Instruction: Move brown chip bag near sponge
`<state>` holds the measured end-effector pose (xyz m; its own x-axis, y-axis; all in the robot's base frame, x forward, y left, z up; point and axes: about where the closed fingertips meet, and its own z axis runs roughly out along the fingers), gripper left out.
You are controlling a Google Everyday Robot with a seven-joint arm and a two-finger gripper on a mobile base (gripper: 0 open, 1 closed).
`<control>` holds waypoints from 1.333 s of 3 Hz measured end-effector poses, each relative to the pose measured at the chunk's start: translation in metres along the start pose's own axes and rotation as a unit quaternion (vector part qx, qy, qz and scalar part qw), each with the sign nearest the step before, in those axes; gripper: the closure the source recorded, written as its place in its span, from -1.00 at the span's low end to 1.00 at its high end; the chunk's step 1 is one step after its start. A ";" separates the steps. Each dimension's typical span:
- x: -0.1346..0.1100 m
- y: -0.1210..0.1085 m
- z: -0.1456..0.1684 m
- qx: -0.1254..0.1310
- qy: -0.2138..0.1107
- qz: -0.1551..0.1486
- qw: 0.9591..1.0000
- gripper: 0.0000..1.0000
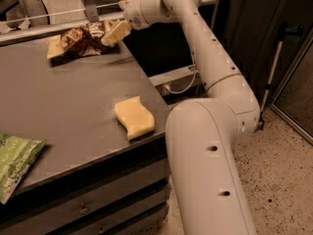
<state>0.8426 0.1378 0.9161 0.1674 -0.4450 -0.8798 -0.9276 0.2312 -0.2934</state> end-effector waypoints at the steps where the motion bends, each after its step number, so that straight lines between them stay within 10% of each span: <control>1: 0.006 0.003 0.019 -0.011 0.003 0.012 1.000 -1.00; 2: 0.016 0.006 0.032 -0.020 0.015 0.023 0.999 -1.00; 4: 0.018 0.008 0.037 -0.027 0.020 0.020 0.999 -0.19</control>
Offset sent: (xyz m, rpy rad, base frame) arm 0.0291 0.0211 -0.0336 -0.0421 0.0973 0.0016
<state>0.8507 0.1637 0.8836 0.1180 -0.4710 -0.8742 -0.9499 0.2031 -0.2376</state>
